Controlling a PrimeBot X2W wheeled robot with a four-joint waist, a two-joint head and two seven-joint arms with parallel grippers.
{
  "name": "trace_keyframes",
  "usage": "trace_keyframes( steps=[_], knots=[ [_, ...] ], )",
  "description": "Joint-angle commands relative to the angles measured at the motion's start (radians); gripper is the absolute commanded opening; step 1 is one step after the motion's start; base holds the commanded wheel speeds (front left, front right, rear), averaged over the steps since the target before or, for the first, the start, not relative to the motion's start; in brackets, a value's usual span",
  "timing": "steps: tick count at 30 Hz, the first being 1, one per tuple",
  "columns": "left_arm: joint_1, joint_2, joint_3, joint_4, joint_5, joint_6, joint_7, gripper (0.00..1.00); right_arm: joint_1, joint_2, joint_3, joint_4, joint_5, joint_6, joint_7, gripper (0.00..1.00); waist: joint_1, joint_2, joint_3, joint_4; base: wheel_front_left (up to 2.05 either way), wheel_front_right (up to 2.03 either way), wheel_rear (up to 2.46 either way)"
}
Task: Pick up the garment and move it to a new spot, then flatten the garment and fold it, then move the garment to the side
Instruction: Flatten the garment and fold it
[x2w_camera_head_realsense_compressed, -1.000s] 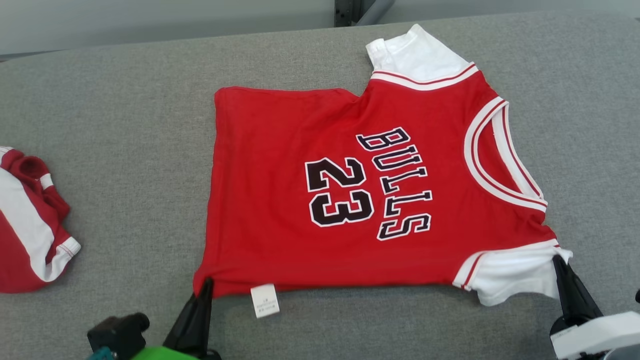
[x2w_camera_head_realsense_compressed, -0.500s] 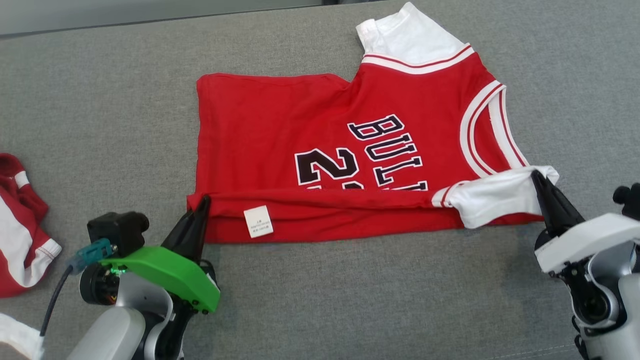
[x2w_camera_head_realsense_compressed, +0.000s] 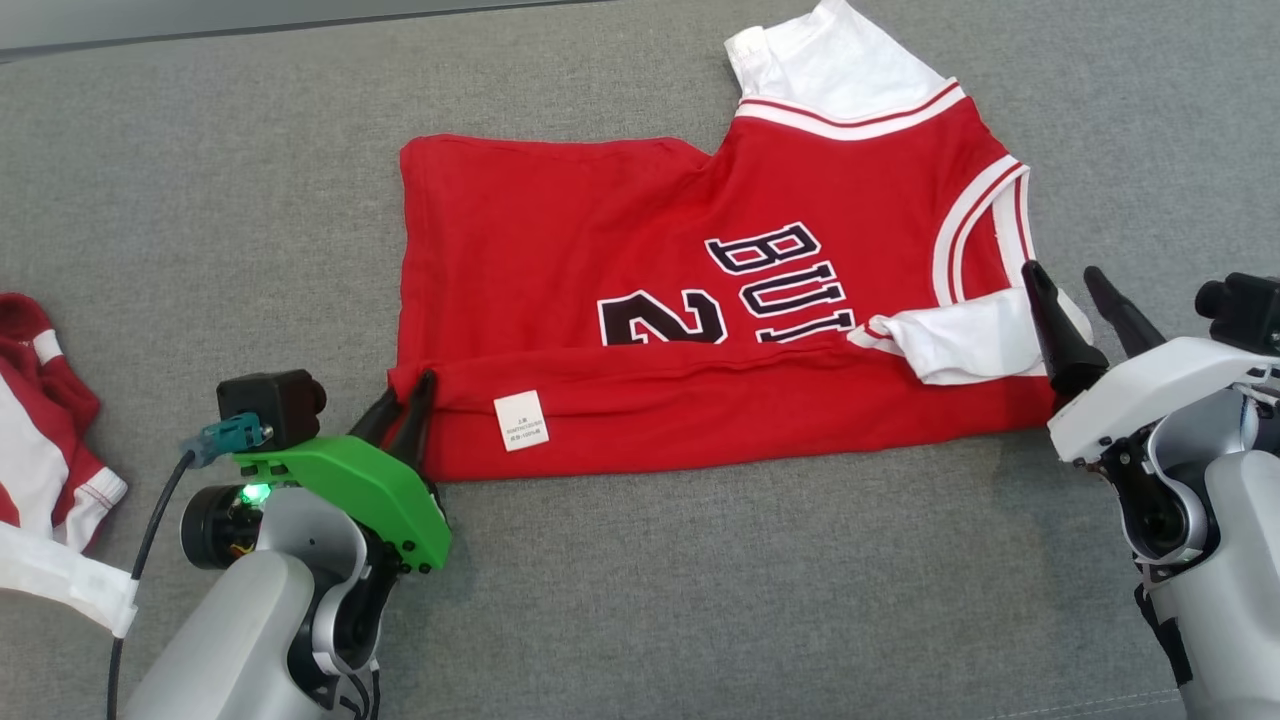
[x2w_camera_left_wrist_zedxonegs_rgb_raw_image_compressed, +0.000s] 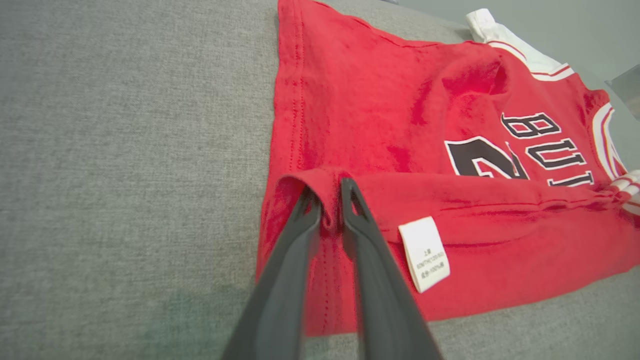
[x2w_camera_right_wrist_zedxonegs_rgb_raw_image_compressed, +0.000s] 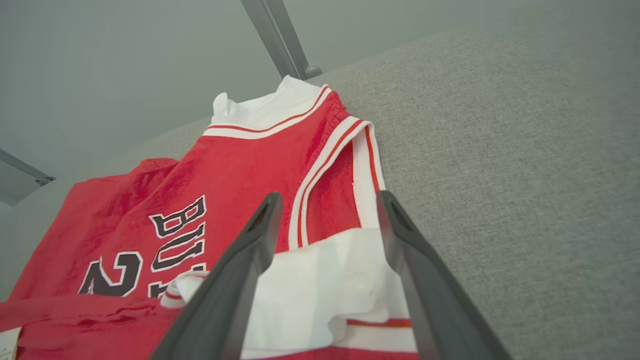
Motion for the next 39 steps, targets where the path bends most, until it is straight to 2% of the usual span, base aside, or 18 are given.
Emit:
trace_keyframes(
  steps=[1,7,11,16,21,34,35,36,37,38,39],
  knots=[
    [-0.016,0.002,0.003,0.009,0.002,-0.002,-0.017,1.00,-0.005,-0.016,0.002,0.001,-0.011,0.000,-0.029,1.00,0.0001,0.0000,-0.003,-0.002,0.00,0.00,0.00],
    [0.064,0.017,0.027,-0.010,0.002,0.008,-0.087,1.00,0.100,-0.079,0.017,-0.061,-0.087,0.000,-0.146,1.00,0.0001,0.0000,-0.031,-0.015,0.00,0.00,0.00],
    [0.139,0.036,0.037,-0.054,0.004,0.024,-0.125,1.00,0.210,-0.102,0.006,-0.109,-0.156,0.000,-0.160,1.00,0.0001,0.0000,-0.047,-0.028,0.00,0.00,0.00],
    [0.197,0.068,0.039,-0.088,-0.009,0.043,-0.106,1.00,0.274,-0.094,-0.001,-0.136,-0.202,0.000,-0.113,1.00,0.0001,0.0000,-0.026,-0.040,0.00,0.00,0.00],
    [0.165,0.086,0.040,-0.081,0.001,0.048,-0.081,1.00,0.227,-0.062,-0.005,-0.111,-0.207,0.000,-0.057,1.00,0.0001,0.0000,0.009,-0.037,0.00,0.00,0.00],
    [0.089,0.086,-0.016,-0.032,0.000,0.004,0.009,1.00,0.105,-0.077,0.052,0.006,-0.237,0.000,0.088,1.00,0.0001,0.0000,0.052,-0.012,0.00,0.00,0.00],
    [0.089,0.084,-0.022,-0.034,-0.004,0.000,0.016,0.78,0.102,-0.077,0.059,0.012,-0.232,0.000,0.102,1.00,0.0001,0.0000,0.053,-0.011,0.00,0.00,0.00],
    [0.089,0.085,-0.031,-0.037,-0.005,-0.006,0.028,0.38,0.101,-0.076,0.067,0.018,-0.224,0.000,0.118,1.00,0.0001,0.0000,0.053,-0.010,0.00,0.00,0.00],
    [0.091,0.085,-0.038,-0.042,-0.008,-0.011,0.036,0.20,0.101,-0.076,0.076,0.022,-0.214,0.000,0.131,1.00,0.0001,0.0000,0.052,-0.009,0.00,0.00,0.00],
    [0.095,0.085,-0.042,-0.048,-0.012,-0.016,0.043,0.00,0.103,-0.076,0.084,0.023,-0.205,0.001,0.142,0.87,0.0001,0.0000,0.052,-0.008,0.00,0.00,0.00],
    [0.102,0.090,-0.053,-0.055,-0.012,-0.024,0.054,0.00,0.105,-0.077,0.091,0.020,-0.196,0.001,0.151,0.39,0.0001,0.0000,0.050,-0.008,0.00,0.00,0.00]
  ],
)
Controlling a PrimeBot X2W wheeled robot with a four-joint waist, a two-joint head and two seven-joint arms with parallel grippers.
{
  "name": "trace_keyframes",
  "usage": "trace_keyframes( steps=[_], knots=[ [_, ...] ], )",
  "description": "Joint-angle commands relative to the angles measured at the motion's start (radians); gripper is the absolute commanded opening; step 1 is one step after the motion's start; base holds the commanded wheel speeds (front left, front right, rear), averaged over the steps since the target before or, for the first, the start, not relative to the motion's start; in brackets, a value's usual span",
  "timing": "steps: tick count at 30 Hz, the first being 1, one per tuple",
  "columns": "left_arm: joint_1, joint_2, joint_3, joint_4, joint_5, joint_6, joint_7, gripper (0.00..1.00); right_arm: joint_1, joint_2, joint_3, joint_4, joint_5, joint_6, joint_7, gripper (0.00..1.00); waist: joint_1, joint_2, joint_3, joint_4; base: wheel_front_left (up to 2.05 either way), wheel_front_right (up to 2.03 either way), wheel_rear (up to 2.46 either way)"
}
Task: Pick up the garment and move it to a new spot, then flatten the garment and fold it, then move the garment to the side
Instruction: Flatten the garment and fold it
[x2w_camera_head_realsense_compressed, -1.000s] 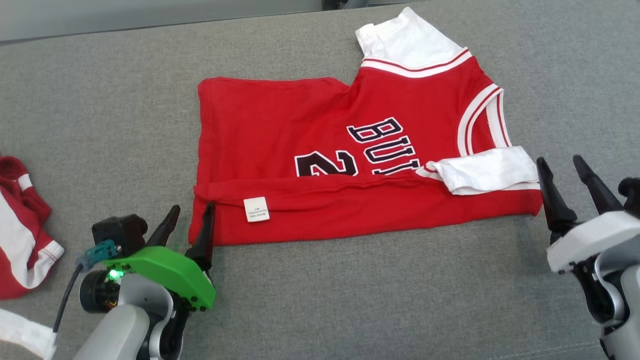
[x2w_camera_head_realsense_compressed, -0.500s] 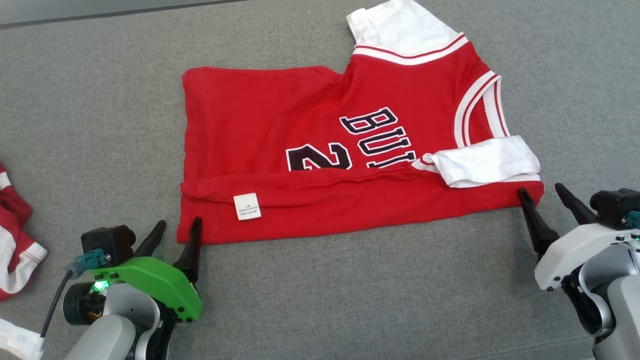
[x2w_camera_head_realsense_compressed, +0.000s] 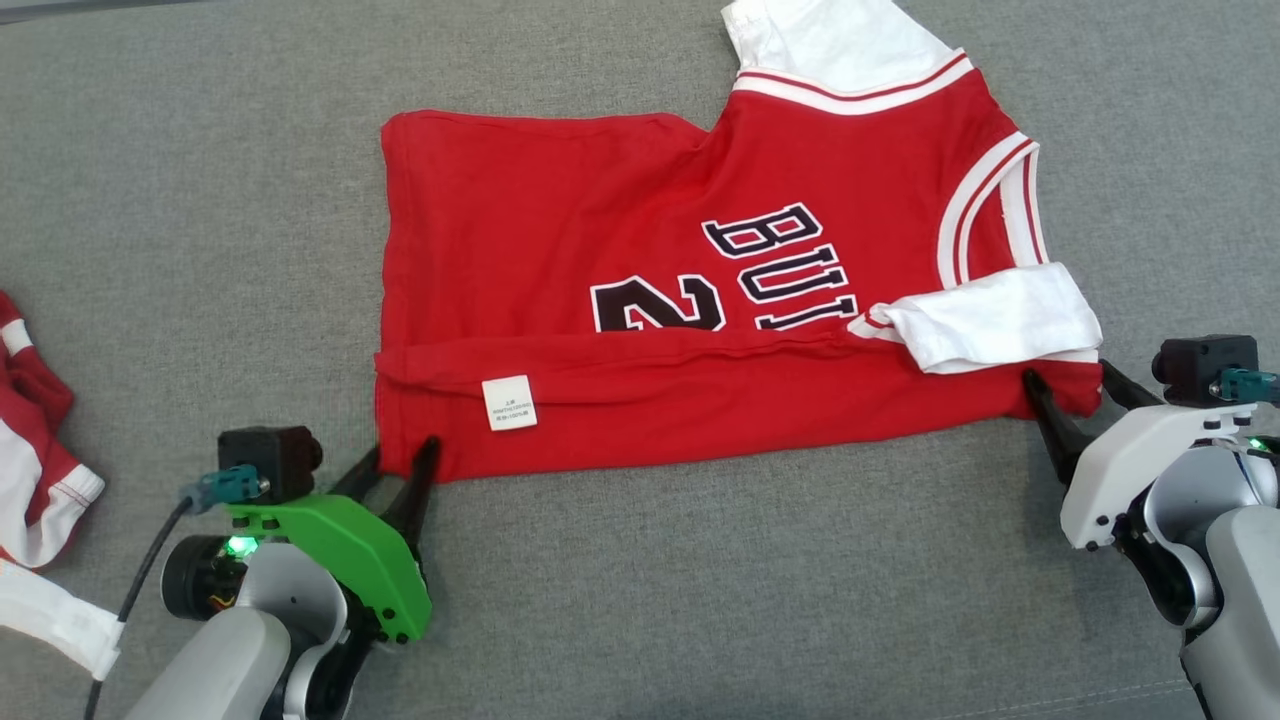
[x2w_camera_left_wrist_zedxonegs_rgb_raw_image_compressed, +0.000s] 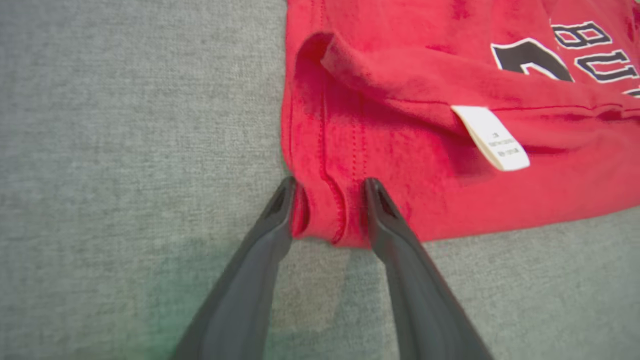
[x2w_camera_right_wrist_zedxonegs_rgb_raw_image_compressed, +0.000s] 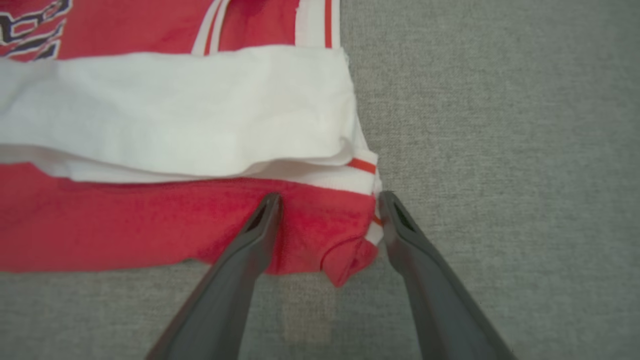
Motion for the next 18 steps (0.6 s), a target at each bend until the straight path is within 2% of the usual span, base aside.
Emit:
trace_keyframes(
  steps=[1,2,10,18],
  knots=[
    [0.022,0.004,-0.028,-0.003,-0.014,-0.018,0.026,0.00,0.013,0.008,0.022,0.012,0.015,0.002,0.021,0.10,0.0000,0.0000,-0.003,0.001,0.00,0.00,0.00],
    [0.027,0.006,-0.030,-0.012,-0.020,-0.023,0.032,0.00,0.018,0.003,0.025,0.008,0.025,0.002,0.026,0.00,0.0000,0.0000,-0.006,0.001,0.00,0.00,0.00],
    [0.068,0.027,-0.023,-0.049,-0.042,-0.026,0.036,0.00,0.072,-0.065,0.031,-0.044,0.105,0.000,0.065,0.00,0.0000,0.0000,-0.063,0.000,0.00,0.00,0.00],
    [0.180,0.106,0.017,-0.214,-0.094,0.008,0.068,0.00,0.163,-0.209,0.012,-0.175,0.235,0.000,0.209,0.00,0.0000,0.0000,-0.109,0.003,0.00,0.00,0.00]
  ],
)
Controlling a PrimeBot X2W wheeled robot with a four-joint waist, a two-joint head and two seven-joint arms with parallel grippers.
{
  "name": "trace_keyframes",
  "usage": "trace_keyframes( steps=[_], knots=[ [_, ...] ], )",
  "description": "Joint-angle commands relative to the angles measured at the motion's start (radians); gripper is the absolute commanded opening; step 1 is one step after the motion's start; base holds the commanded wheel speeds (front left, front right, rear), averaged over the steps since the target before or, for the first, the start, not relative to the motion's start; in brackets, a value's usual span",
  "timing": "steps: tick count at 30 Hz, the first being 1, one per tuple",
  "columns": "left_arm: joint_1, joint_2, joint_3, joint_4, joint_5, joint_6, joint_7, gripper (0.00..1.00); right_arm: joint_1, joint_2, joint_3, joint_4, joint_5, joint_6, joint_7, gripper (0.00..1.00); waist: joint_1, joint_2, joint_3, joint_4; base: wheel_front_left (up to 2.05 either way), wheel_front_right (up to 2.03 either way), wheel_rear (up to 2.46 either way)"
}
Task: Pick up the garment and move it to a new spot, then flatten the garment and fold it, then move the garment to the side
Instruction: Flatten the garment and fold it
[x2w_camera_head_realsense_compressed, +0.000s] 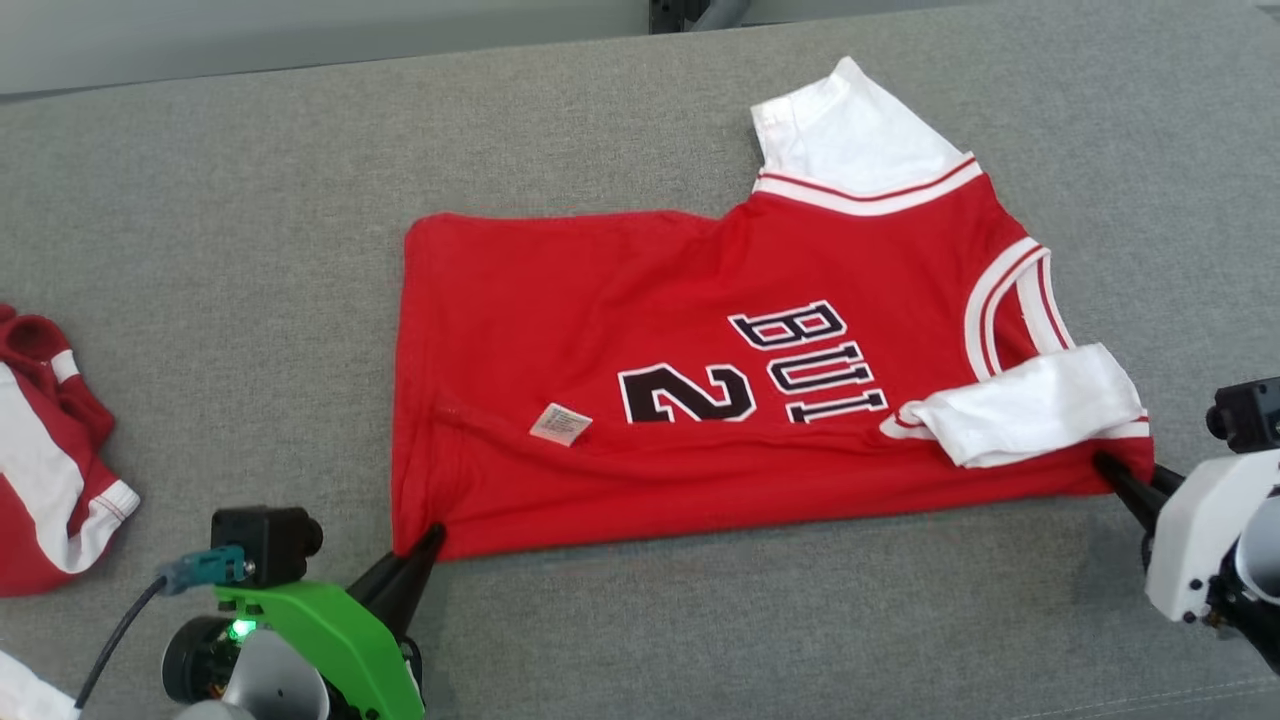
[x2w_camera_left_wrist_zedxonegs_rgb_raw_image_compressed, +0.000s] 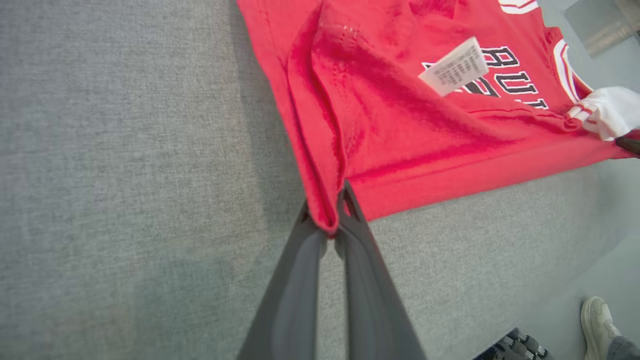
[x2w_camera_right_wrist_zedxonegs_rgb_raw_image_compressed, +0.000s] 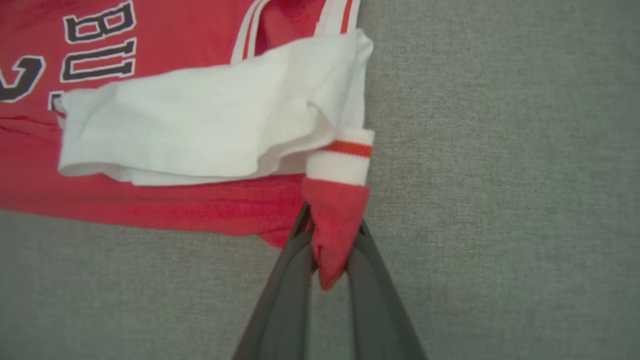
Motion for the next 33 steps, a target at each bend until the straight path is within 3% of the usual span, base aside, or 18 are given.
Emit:
trace_keyframes(
  steps=[1,5,10,11,12,15,20,24,28,33],
  knots=[
    [0.037,0.017,0.011,-0.029,-0.014,0.015,0.005,0.00,0.028,-0.029,-0.016,-0.015,0.018,-0.002,0.028,0.00,0.0000,0.0000,-0.010,0.004,0.00,0.00,0.00],
    [0.119,0.025,0.013,-0.093,-0.051,0.041,0.007,0.00,0.078,-0.058,-0.041,-0.042,0.044,-0.002,0.074,0.00,0.0000,0.0000,-0.008,0.009,0.00,0.00,0.00],
    [0.178,-0.012,-0.024,-0.074,-0.042,0.060,-0.009,0.00,0.105,-0.033,-0.032,-0.003,0.011,-0.002,0.079,0.00,0.0000,0.0000,-0.002,0.017,0.00,0.00,0.00],
    [0.182,-0.021,-0.032,-0.067,-0.039,0.059,-0.013,0.28,0.106,-0.029,-0.035,0.005,0.004,-0.002,0.068,0.35,0.0000,0.0000,0.000,0.020,0.00,0.00,0.00],
    [0.186,-0.032,-0.034,-0.059,-0.037,0.062,-0.024,1.00,0.107,-0.025,-0.037,0.011,-0.006,-0.002,0.059,1.00,0.0000,0.0000,0.001,0.023,0.00,0.00,0.00],
    [0.183,-0.040,-0.028,-0.058,-0.026,0.066,-0.047,1.00,0.109,-0.031,-0.047,-0.004,-0.016,-0.002,0.037,1.00,0.0000,0.0000,0.007,0.031,0.00,0.00,0.00],
    [0.114,0.010,0.012,-0.110,0.026,0.087,-0.065,1.00,0.061,-0.062,-0.095,-0.128,0.022,-0.001,0.037,1.00,0.0000,0.0000,0.039,0.043,0.00,0.00,0.00],
    [-0.011,0.037,0.034,-0.139,0.059,0.075,-0.033,1.00,-0.040,-0.085,-0.124,-0.214,0.024,-0.002,0.067,1.00,0.0000,0.0000,0.092,0.052,0.00,0.00,0.00],
    [-0.207,-0.002,0.019,-0.083,0.089,0.048,0.022,1.00,-0.211,-0.069,-0.114,-0.192,-0.033,-0.001,0.094,1.00,0.0000,0.0000,0.166,0.071,0.00,0.00,0.00],
    [-0.430,-0.078,-0.034,0.066,0.113,-0.005,0.092,1.00,-0.450,-0.018,-0.044,-0.069,-0.105,-0.001,0.108,1.00,0.0000,0.0000,0.255,0.098,0.00,0.00,0.00]
  ],
)
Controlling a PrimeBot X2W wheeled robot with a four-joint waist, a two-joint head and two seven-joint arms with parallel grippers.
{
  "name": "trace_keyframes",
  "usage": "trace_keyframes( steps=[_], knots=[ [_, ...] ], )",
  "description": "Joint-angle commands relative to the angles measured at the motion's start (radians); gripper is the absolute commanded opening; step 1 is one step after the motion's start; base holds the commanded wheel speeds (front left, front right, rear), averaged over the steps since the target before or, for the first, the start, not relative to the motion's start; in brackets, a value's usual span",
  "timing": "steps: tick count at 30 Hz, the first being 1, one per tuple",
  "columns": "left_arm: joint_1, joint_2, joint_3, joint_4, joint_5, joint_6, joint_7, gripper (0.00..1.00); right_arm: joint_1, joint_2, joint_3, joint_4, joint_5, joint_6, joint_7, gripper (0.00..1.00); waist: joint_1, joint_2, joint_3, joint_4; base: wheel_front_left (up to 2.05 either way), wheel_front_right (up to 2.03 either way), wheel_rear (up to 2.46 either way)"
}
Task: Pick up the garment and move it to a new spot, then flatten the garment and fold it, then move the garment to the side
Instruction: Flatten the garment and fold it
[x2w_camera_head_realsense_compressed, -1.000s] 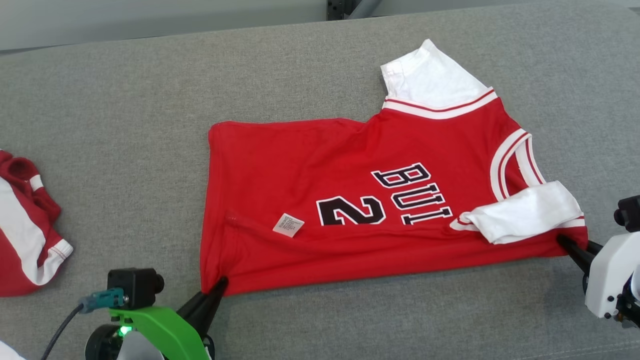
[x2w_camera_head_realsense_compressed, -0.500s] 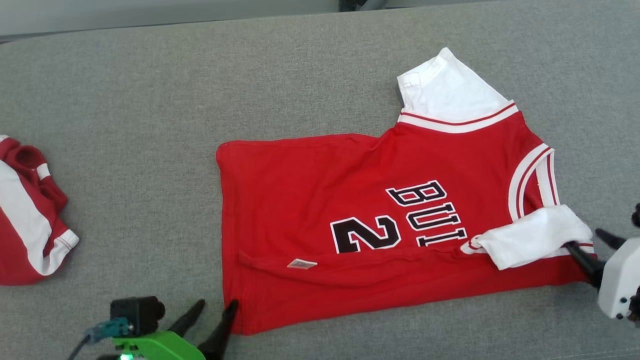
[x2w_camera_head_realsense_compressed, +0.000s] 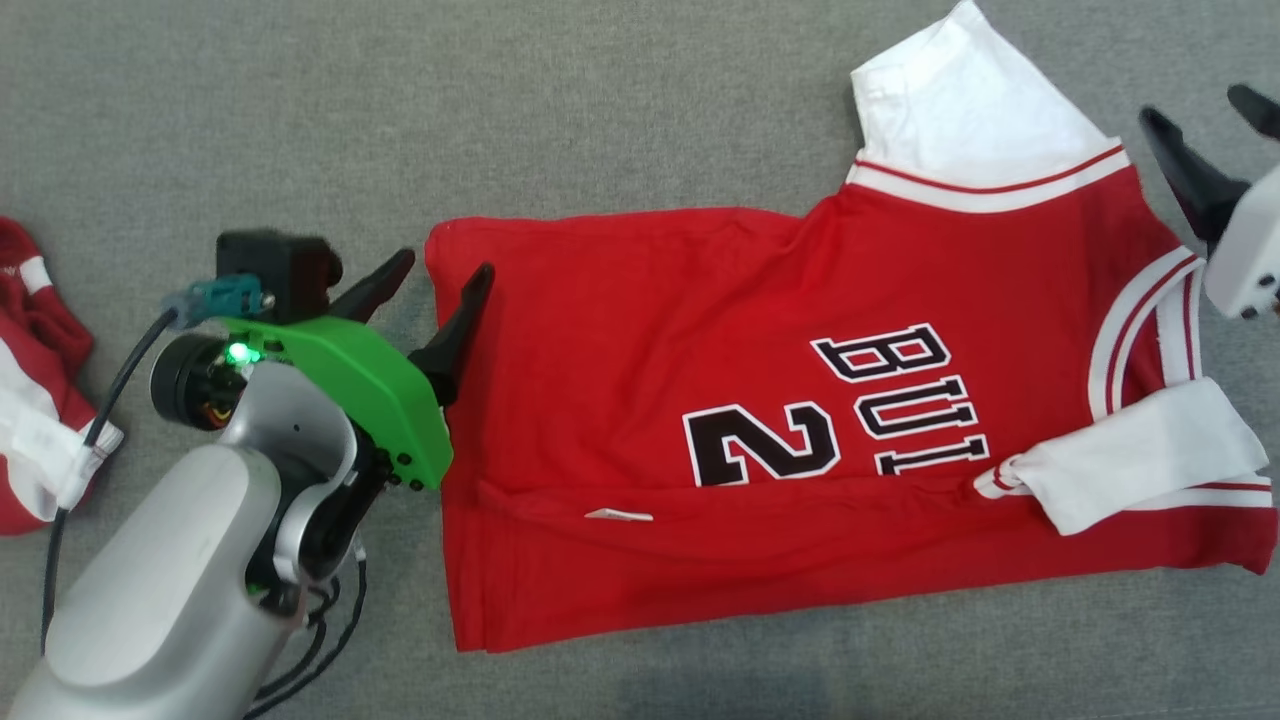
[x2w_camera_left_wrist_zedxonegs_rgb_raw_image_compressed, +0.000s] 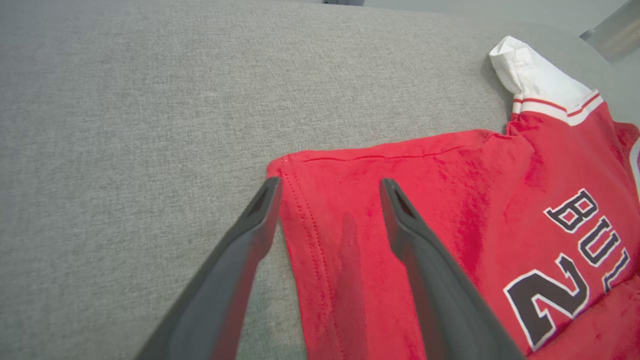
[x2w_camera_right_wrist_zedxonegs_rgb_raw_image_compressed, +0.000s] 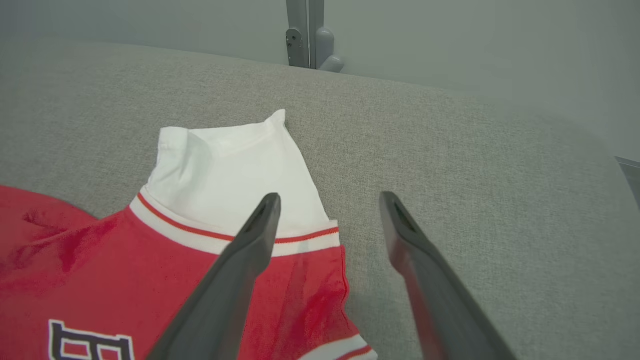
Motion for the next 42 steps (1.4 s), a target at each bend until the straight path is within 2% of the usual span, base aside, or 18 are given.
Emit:
trace_keyframes(
  steps=[1,9,14,20,21,22,23,24,25,30,35,42],
  knots=[
    [-0.047,-0.009,-0.013,0.028,0.011,-0.016,0.016,1.00,-0.056,0.013,0.019,0.029,-0.016,0.000,0.004,1.00,-0.0001,0.0000,0.091,0.037,0.00,0.00,0.00],
    [-0.187,-0.046,-0.064,0.135,0.043,-0.080,0.063,1.00,-0.295,0.052,0.119,0.249,-0.088,0.000,-0.029,1.00,-0.0001,0.0000,0.159,0.077,0.00,0.00,0.00],
    [-0.207,-0.066,-0.087,0.154,0.036,-0.102,0.077,1.00,-0.352,0.063,0.161,0.353,-0.092,0.000,-0.063,1.00,-0.0001,0.0000,0.164,0.095,0.00,0.00,0.00],
    [-0.213,-0.077,-0.098,0.171,0.026,-0.116,0.083,1.00,-0.380,0.061,0.224,0.419,-0.063,0.000,-0.099,1.00,-0.0001,0.0000,0.157,0.099,0.00,0.00,0.00],
    [-0.216,-0.083,-0.099,0.174,0.022,-0.118,0.079,0.96,-0.385,0.060,0.231,0.425,-0.055,0.000,-0.105,1.00,-0.0001,0.0000,0.156,0.098,0.00,0.00,0.00],
    [-0.219,-0.089,-0.098,0.177,0.020,-0.118,0.073,0.70,-0.388,0.061,0.242,0.429,-0.046,0.000,-0.110,1.00,-0.0001,0.0000,0.155,0.097,0.00,0.00,0.00],
    [-0.224,-0.095,-0.096,0.181,0.020,-0.121,0.066,0.36,-0.391,0.059,0.253,0.434,-0.038,0.000,-0.115,0.87,-0.0001,0.0000,0.155,0.096,0.00,0.00,0.00],
    [-0.228,-0.099,-0.096,0.184,0.022,-0.124,0.057,0.00,-0.395,0.056,0.261,0.438,-0.031,0.000,-0.122,0.22,-0.0001,0.0000,0.154,0.094,0.00,0.00,0.00],
    [-0.231,-0.103,-0.097,0.188,0.023,-0.128,0.052,0.00,-0.398,0.054,0.268,0.442,-0.020,0.000,-0.128,0.00,-0.0001,0.0000,0.153,0.093,0.00,0.00,0.00],
    [-0.239,-0.112,-0.081,0.217,0.026,-0.135,0.005,0.00,-0.411,0.035,0.287,0.461,0.001,0.000,-0.215,0.00,-0.0001,0.0000,0.134,0.076,0.00,0.00,0.00],
    [-0.218,-0.093,-0.058,0.248,0.021,-0.127,-0.034,0.00,-0.390,0.022,0.281,0.487,0.023,0.000,-0.294,0.00,-0.0001,0.0000,0.091,0.056,0.00,0.00,0.00],
    [-0.161,-0.074,-0.032,0.244,0.011,-0.108,-0.091,0.00,-0.316,-0.009,0.282,0.422,0.078,0.000,-0.383,0.00,-0.0001,0.0000,0.023,0.022,0.00,0.00,0.00]
  ],
)
